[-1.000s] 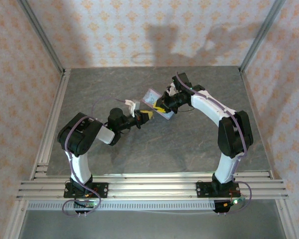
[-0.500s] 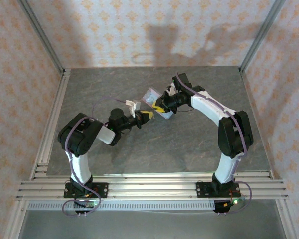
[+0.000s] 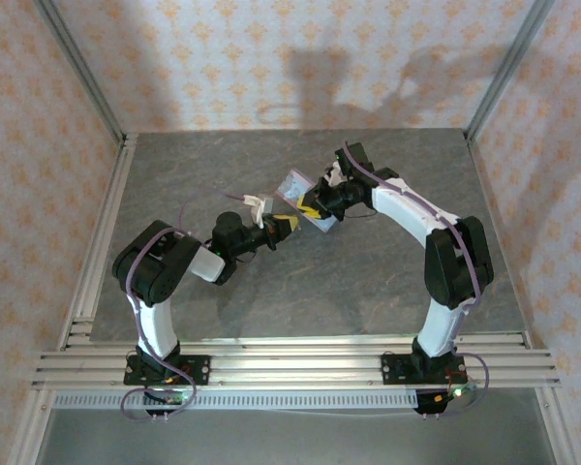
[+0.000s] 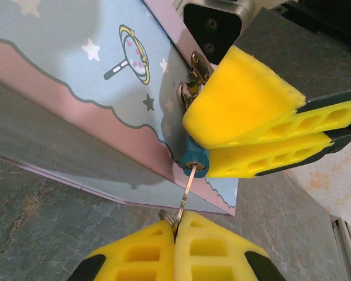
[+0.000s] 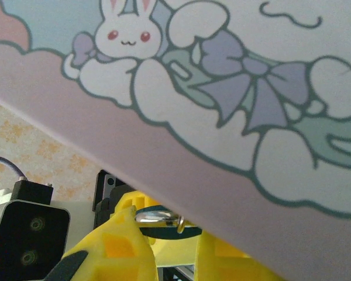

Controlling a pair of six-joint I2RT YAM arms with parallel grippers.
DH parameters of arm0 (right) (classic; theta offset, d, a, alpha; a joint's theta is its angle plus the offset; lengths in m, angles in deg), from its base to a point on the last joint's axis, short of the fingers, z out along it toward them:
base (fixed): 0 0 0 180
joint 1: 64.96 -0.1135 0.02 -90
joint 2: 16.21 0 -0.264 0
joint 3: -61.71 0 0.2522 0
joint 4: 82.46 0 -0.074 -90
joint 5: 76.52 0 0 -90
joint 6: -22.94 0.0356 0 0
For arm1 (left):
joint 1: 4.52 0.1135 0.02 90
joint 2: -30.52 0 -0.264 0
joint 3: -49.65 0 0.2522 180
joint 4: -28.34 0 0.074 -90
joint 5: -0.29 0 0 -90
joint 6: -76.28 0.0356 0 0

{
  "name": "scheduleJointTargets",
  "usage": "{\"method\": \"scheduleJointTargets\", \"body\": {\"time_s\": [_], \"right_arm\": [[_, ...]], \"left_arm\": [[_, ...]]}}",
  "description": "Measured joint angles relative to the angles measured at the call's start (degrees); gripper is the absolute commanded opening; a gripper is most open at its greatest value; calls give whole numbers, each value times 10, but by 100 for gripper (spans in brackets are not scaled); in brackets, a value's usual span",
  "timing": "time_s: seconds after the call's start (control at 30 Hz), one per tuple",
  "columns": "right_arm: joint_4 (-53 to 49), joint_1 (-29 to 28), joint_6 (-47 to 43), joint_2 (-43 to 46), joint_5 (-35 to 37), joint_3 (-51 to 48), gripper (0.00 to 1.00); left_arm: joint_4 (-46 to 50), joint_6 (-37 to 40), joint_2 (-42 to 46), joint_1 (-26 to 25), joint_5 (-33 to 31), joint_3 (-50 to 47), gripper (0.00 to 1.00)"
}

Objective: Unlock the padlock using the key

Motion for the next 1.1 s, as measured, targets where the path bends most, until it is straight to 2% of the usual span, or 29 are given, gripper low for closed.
{"method": "scheduleJointTargets", "body": {"time_s": [0.4, 1.1], "right_arm": [[6, -4, 4, 1, 12, -2, 0], [-15, -13, -29, 0, 54, -2, 0]], "left_arm": [[2, -9, 0, -14, -12, 0, 0], [26, -6, 15, 1, -14, -4, 0]]}}
